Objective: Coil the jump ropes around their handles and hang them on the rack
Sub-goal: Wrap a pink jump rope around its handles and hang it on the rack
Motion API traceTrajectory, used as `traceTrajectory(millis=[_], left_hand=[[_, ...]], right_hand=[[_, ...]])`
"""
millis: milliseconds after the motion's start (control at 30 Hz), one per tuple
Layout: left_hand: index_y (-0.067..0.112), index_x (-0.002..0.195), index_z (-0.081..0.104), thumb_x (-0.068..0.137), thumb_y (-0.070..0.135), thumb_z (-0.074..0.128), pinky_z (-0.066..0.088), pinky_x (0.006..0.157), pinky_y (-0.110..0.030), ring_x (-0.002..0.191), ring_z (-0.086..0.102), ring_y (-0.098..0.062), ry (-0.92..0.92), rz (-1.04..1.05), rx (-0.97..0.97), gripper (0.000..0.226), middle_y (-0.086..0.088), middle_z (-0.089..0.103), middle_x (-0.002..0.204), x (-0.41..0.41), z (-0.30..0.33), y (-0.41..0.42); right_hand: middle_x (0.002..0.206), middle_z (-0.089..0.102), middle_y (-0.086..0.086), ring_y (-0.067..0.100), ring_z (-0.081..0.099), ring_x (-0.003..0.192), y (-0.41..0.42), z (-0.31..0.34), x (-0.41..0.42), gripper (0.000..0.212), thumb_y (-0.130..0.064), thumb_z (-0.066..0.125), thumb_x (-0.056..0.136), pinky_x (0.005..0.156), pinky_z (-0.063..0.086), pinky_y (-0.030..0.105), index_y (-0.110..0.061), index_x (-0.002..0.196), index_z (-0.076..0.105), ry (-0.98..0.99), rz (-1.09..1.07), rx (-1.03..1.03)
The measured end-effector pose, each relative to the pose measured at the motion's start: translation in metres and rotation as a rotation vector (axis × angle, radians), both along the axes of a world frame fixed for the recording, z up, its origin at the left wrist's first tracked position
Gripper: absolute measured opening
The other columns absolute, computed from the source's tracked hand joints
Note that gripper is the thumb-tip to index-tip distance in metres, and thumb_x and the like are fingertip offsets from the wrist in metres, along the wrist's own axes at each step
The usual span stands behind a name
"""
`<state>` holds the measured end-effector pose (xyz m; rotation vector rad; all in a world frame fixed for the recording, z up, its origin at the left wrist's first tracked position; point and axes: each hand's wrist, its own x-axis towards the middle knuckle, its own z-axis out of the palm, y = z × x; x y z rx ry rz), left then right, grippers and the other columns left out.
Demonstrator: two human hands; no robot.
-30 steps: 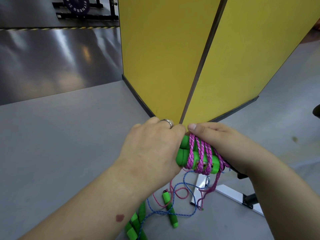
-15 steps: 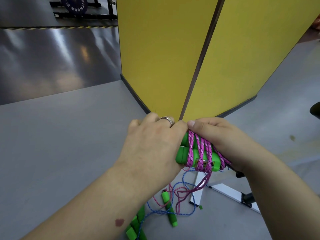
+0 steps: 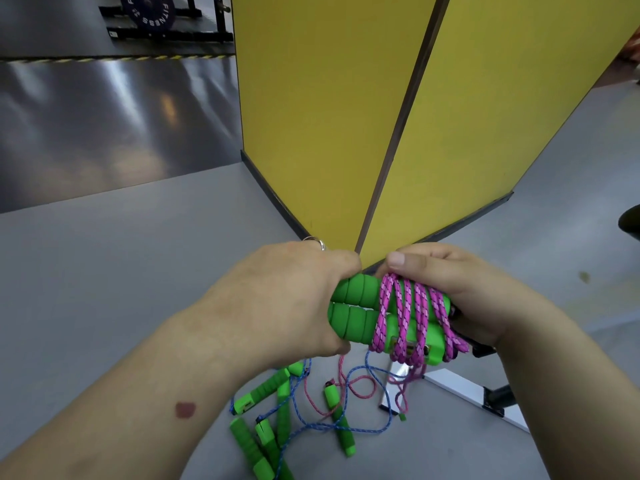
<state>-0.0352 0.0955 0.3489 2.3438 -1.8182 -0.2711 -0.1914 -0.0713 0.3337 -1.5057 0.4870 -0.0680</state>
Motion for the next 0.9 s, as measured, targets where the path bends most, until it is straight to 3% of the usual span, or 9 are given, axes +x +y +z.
traceTrajectory(millis=[133,233,267,300,367,467,567,700,900], left_hand=[[0.044,0.099,0.054,0.057,0.066,0.084,0.055,0.072,-0.037,0.083,0.058,-0.006,0.19,0.009,-0.009,0.056,0.013,0.055,0.091,-0.004,0.007,0.0],[0.043,0.094,0.055,0.056,0.066,0.085,0.053,0.068,-0.033,0.078,0.057,-0.003,0.246,0.074,-0.053,0.054,0.013,0.057,0.086,-0.003,0.015,0.001],[0.042,0.093,0.055,0.056,0.067,0.085,0.052,0.066,-0.032,0.077,0.057,-0.003,0.248,0.108,-0.066,0.054,0.013,0.057,0.086,-0.002,0.016,0.001],[0.041,0.094,0.056,0.055,0.067,0.085,0.051,0.065,-0.031,0.076,0.057,-0.004,0.241,0.144,-0.078,0.055,0.013,0.057,0.086,0.0,0.016,0.001],[0.04,0.096,0.055,0.056,0.068,0.085,0.051,0.065,-0.032,0.077,0.058,-0.008,0.2,0.22,-0.108,0.057,0.012,0.056,0.086,0.001,0.014,0.0],[0.039,0.102,0.049,0.058,0.066,0.085,0.04,0.056,-0.031,0.078,0.056,-0.015,0.126,0.344,-0.168,0.063,0.01,0.054,0.085,0.004,0.013,-0.001],[0.037,0.105,0.041,0.061,0.063,0.086,0.032,0.05,-0.029,0.076,0.053,-0.022,0.056,0.417,-0.195,0.068,0.008,0.052,0.084,0.008,0.013,0.0],[0.035,0.103,0.041,0.063,0.061,0.085,0.03,0.051,-0.032,0.075,0.051,-0.024,0.012,0.416,-0.207,0.065,0.008,0.045,0.079,0.009,0.009,-0.001],[0.035,0.092,0.033,0.063,0.063,0.085,0.029,0.049,-0.031,0.076,0.054,-0.026,-0.018,0.385,-0.158,0.065,0.007,0.046,0.083,0.014,0.001,-0.003]], right_hand=[[0.069,0.073,0.007,0.022,0.074,0.071,-0.013,-0.019,-0.005,0.028,-0.029,0.073,0.08,0.068,0.061,0.031,-0.003,0.091,0.072,0.014,-0.053,0.154],[0.08,0.078,-0.006,0.021,0.067,0.117,-0.03,-0.067,-0.023,0.025,-0.023,0.063,0.091,0.11,0.044,0.049,-0.007,0.107,0.073,0.112,-0.252,0.113],[0.082,0.074,-0.013,0.007,0.069,0.107,-0.029,-0.073,-0.023,0.02,-0.016,0.058,0.094,0.109,0.045,0.042,-0.008,0.101,0.075,0.081,-0.16,0.192],[0.076,0.065,-0.016,-0.001,0.065,0.08,-0.017,-0.068,-0.013,0.016,-0.008,0.057,0.093,0.088,0.052,0.036,-0.006,0.088,0.072,0.119,-0.201,0.243],[0.061,0.041,-0.003,0.013,0.032,0.053,0.018,-0.042,0.013,0.028,-0.004,0.052,0.094,0.054,0.027,0.03,-0.012,0.067,0.055,0.147,-0.213,0.015],[0.058,0.033,-0.004,0.013,0.024,0.052,0.033,-0.027,0.024,0.044,-0.025,0.044,0.102,0.051,0.018,0.03,-0.025,0.06,0.059,0.184,-0.112,-0.19],[0.061,0.038,-0.008,0.014,0.033,0.054,0.04,-0.015,0.02,0.039,-0.047,0.043,0.103,0.052,0.028,0.032,-0.023,0.085,0.067,0.222,-0.01,-0.373],[0.072,0.053,0.0,0.013,0.052,0.065,0.043,0.01,0.015,0.03,-0.05,0.042,0.101,0.067,0.048,0.037,-0.035,0.094,0.067,0.289,0.159,-0.736],[0.067,0.045,-0.002,0.01,0.04,0.06,0.046,0.028,0.01,0.033,-0.048,0.048,0.099,0.059,0.041,0.04,-0.019,0.086,0.057,0.262,0.172,-0.955]])
